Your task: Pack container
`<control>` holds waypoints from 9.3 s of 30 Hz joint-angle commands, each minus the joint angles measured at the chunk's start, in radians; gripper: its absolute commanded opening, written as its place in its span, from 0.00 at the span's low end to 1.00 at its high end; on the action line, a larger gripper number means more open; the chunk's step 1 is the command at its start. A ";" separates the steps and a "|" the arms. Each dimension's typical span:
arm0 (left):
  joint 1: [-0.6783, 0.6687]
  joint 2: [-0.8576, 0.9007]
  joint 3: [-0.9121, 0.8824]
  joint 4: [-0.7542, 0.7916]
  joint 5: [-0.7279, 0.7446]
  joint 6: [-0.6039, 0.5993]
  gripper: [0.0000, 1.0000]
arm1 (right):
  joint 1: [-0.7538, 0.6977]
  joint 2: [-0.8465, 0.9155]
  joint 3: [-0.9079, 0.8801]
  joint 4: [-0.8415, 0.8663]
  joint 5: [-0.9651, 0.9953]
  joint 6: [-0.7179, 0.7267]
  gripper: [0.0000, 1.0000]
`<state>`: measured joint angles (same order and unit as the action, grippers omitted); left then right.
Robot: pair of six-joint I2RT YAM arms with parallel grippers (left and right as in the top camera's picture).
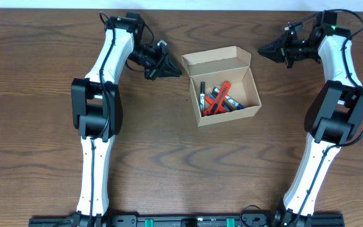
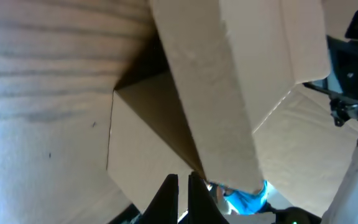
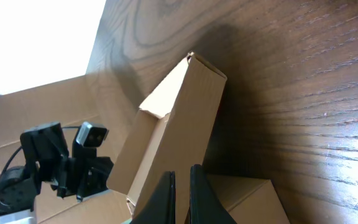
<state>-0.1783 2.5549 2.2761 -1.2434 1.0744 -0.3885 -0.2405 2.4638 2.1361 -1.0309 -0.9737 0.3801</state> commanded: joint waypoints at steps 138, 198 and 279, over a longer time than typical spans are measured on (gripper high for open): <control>-0.043 -0.053 0.085 0.070 0.198 0.147 0.08 | 0.092 -0.014 0.005 0.520 -0.587 0.318 0.02; -0.432 -0.595 0.238 -0.126 -0.847 0.419 0.06 | -0.105 -0.575 0.005 0.486 -0.422 0.187 0.99; -0.469 -0.230 -0.122 -0.013 -0.603 0.463 0.06 | -0.246 -0.575 0.005 0.515 -0.430 0.187 0.99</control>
<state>-0.6487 2.3207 2.1742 -1.2579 0.4767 0.0605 -0.4767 1.9209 2.1345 -0.5198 -1.3914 0.5873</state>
